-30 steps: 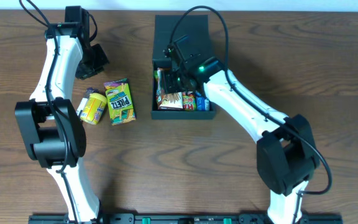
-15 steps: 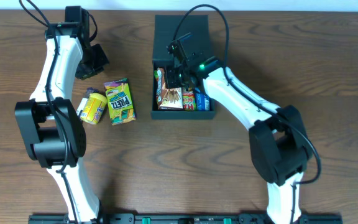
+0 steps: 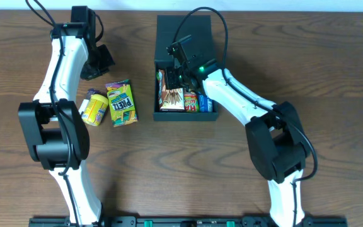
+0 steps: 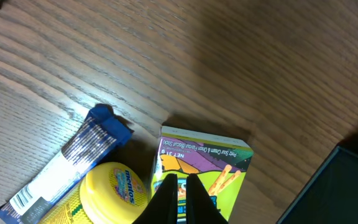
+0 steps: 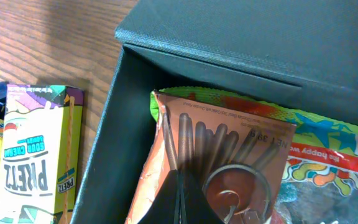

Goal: Pack container

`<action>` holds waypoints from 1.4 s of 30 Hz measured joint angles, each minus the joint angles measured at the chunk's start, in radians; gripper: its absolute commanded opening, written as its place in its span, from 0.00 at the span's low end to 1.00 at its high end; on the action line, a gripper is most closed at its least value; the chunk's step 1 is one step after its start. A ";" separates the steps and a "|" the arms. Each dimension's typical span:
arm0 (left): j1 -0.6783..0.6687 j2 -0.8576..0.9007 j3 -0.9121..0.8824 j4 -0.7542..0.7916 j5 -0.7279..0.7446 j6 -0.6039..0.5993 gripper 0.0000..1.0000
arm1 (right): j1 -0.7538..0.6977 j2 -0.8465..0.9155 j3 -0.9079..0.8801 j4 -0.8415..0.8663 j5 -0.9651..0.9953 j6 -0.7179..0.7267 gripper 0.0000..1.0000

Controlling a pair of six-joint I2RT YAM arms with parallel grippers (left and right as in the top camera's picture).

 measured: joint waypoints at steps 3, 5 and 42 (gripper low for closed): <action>-0.002 0.000 0.000 0.000 0.000 0.000 0.08 | 0.000 0.007 0.001 0.006 -0.004 -0.003 0.01; -0.002 0.000 0.000 0.000 0.000 0.000 0.08 | 0.000 0.010 0.002 0.009 -0.005 -0.004 0.01; -0.002 0.000 0.000 -0.001 0.000 0.000 0.08 | 0.006 0.073 0.031 0.093 0.020 -0.050 0.01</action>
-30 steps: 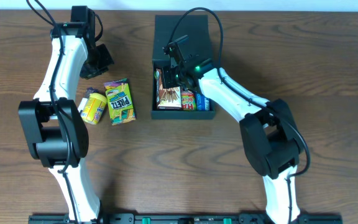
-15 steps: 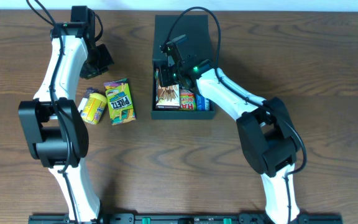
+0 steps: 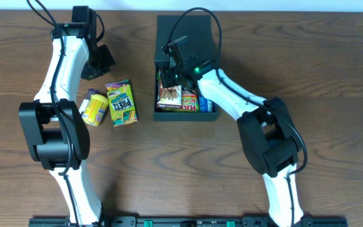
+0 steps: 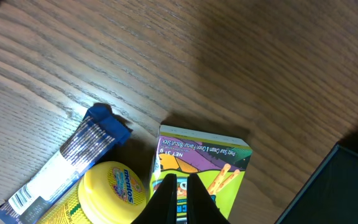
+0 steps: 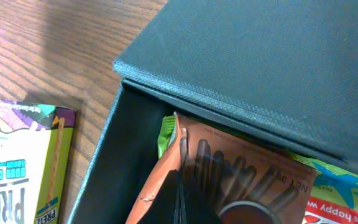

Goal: Pack container

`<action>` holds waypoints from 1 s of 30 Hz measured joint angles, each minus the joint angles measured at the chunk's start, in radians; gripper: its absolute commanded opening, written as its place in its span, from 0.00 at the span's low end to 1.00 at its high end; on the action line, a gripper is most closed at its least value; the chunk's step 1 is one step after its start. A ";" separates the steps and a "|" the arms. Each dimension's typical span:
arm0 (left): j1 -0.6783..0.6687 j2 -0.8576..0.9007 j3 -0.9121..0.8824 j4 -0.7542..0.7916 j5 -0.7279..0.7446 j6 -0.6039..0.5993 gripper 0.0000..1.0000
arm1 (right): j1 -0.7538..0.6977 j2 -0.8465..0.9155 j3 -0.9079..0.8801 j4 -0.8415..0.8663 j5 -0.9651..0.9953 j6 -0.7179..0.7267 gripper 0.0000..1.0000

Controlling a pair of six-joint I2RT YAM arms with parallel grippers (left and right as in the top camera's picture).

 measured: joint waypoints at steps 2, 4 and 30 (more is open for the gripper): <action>0.000 0.000 0.000 0.000 0.000 0.000 0.08 | 0.000 0.002 0.000 0.005 0.003 -0.004 0.01; 0.000 0.000 0.000 0.000 0.000 0.000 0.08 | 0.000 0.003 0.000 0.007 0.004 -0.010 0.01; -0.002 0.000 0.000 0.000 0.000 0.013 0.08 | -0.049 -0.219 0.011 -0.047 -0.047 -0.077 0.01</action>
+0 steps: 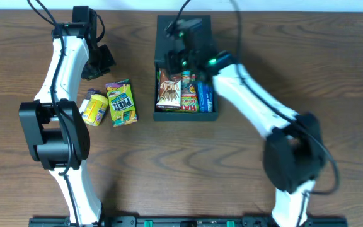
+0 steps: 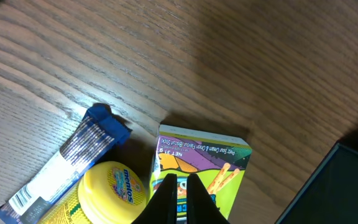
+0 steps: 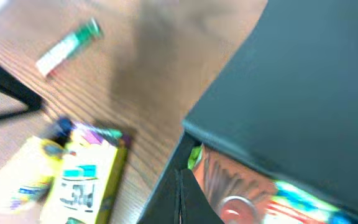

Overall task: Pack container
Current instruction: 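Lift the right gripper out of the box and withdraw it right, then grasp the yellow Pretz box with the left gripper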

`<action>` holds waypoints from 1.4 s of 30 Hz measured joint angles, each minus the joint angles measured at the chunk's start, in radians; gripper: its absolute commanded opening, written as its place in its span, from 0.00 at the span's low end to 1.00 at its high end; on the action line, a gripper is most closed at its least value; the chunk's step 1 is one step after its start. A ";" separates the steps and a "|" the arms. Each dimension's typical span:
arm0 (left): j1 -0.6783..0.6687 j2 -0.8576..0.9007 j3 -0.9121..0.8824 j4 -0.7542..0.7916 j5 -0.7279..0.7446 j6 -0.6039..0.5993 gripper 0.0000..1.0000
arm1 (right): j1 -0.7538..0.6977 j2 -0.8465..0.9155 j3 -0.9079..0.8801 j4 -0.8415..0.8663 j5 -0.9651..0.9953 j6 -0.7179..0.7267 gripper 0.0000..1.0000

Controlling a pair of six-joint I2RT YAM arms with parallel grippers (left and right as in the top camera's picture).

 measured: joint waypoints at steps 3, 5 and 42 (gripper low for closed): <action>0.000 0.000 0.000 -0.004 0.000 0.008 0.08 | -0.066 -0.093 0.014 -0.077 -0.003 -0.019 0.01; -0.001 0.000 0.000 -0.008 0.000 0.011 0.07 | -0.127 -0.138 0.023 -0.153 -0.003 -0.031 0.01; -0.142 -0.106 -0.085 -0.313 0.075 0.150 0.23 | -0.371 -0.121 0.027 -0.409 0.005 -0.130 0.01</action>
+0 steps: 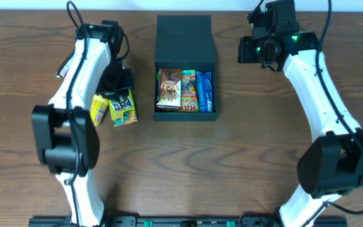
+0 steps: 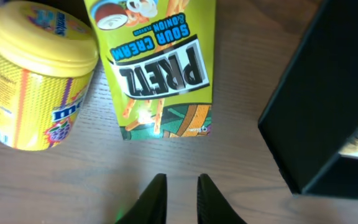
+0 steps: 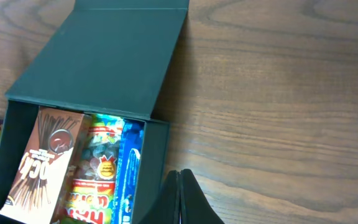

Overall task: Pack container
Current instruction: 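Grasp the yellow Pretz box with the left gripper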

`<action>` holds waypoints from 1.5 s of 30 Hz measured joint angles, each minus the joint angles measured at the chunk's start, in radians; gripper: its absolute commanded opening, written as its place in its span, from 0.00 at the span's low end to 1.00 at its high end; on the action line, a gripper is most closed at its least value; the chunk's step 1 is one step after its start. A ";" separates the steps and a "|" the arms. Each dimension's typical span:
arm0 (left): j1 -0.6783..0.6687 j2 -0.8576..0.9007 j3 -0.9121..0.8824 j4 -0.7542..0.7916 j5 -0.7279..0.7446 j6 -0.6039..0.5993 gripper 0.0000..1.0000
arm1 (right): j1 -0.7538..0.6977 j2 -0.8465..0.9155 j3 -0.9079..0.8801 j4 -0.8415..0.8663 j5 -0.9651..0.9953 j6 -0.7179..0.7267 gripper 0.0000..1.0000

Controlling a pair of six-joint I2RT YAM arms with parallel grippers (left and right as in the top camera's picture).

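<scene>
The dark green box (image 1: 186, 115) stands open at mid-table with its lid (image 1: 184, 31) folded back. Inside lie a brown Pocky pack (image 3: 45, 162), a gummy bag (image 3: 95, 168) and a blue pack (image 3: 126, 168). Left of the box lie a green Pretz box (image 2: 160, 68) and a yellow Mentos tub (image 2: 33, 74). My left gripper (image 2: 180, 186) hovers open and empty just past the Pretz box's near end, beside the box wall (image 2: 328, 106). Over bare table right of the box, my right gripper (image 3: 180, 186) is shut on nothing.
Bare wooden table (image 1: 244, 157) surrounds the box on the right and at the front. The left arm (image 1: 84, 57) reaches over the table's left side. At the back right is the right arm (image 1: 307, 69).
My left gripper has moved from behind the snacks to low over the Pretz box, near the box's left wall. My right gripper has left the box and now hangs to its right.
My right gripper was shut, down in the box against the Pocky pack, at the first two moments. Then it was higher over the box, and now it is off to the right, the Pocky lying flat inside. The left arm stayed still until now.
</scene>
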 measured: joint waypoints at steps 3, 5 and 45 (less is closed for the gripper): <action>-0.008 -0.143 -0.149 0.106 -0.011 0.013 0.37 | 0.000 0.000 0.000 0.005 0.000 0.000 0.01; -0.012 -0.238 -0.281 0.224 -0.018 0.011 0.42 | 0.000 0.000 0.000 0.007 0.000 0.000 0.01; -0.012 -0.101 -0.556 0.673 -0.091 -0.013 0.96 | 0.005 0.000 0.000 -0.008 -0.001 -0.012 0.02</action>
